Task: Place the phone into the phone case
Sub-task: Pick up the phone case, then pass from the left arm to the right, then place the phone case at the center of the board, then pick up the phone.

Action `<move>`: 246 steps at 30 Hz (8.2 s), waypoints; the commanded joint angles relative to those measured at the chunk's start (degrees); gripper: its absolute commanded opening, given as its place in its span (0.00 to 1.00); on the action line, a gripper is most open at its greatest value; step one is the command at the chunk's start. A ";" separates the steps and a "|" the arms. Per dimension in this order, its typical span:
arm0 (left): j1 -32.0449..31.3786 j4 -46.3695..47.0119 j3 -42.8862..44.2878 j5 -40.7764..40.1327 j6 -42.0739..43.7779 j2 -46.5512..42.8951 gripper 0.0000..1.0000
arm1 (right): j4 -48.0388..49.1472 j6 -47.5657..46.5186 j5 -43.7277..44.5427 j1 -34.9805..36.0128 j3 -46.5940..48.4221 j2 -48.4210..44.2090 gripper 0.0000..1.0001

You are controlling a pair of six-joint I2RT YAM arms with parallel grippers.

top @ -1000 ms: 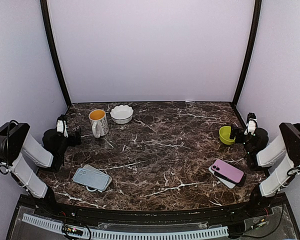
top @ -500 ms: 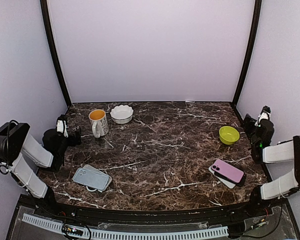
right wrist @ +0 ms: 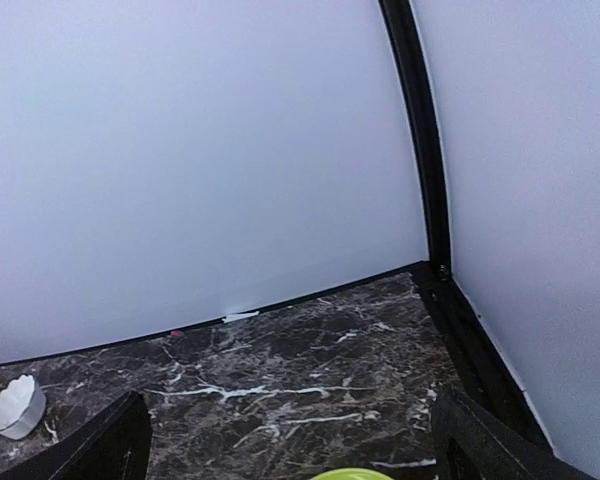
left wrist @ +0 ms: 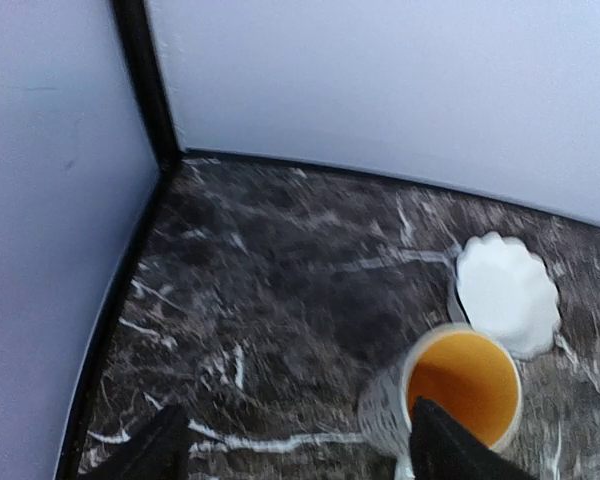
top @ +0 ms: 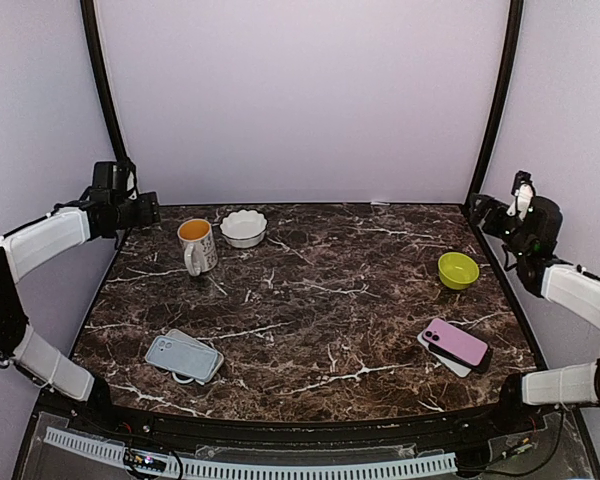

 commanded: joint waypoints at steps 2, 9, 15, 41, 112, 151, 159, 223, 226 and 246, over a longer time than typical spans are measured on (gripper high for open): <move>-3.05 -42.49 -1.46 21.25 -9.61 -8.15 0.59 | -19.09 -1.89 -7.17 8.76 11.01 3.28 0.98; -7.95 -59.83 -8.92 21.01 -10.88 -14.64 0.67 | -30.54 -6.06 -6.93 19.03 16.01 3.37 0.98; -10.80 -61.34 -12.36 24.48 -11.93 -12.35 0.63 | -31.18 -5.74 -7.32 23.01 15.62 2.81 0.98; -12.33 -54.59 -13.61 21.30 -12.19 -0.46 0.00 | -33.75 -8.40 -7.71 24.53 15.29 2.06 0.98; -37.89 -21.74 13.28 -2.31 0.68 7.54 0.93 | -4.62 51.60 -13.77 48.44 8.42 33.46 0.00; -37.84 -23.47 14.11 -5.07 2.63 9.06 0.92 | -94.18 -14.56 10.93 47.23 46.71 36.43 0.99; -37.83 -23.49 14.02 -5.37 3.48 9.20 0.92 | -93.20 -21.10 22.24 45.23 45.17 36.11 0.99; -37.89 -25.12 14.55 -7.42 5.49 10.60 0.93 | -79.20 -34.06 7.38 31.21 24.43 31.66 0.79; -37.89 -25.12 14.59 -7.52 5.60 10.72 0.93 | -79.38 -33.99 8.22 31.21 23.96 31.52 0.79; -37.85 -25.40 14.72 -6.45 5.59 11.04 0.93 | -78.51 -34.24 11.09 31.21 22.45 30.92 0.64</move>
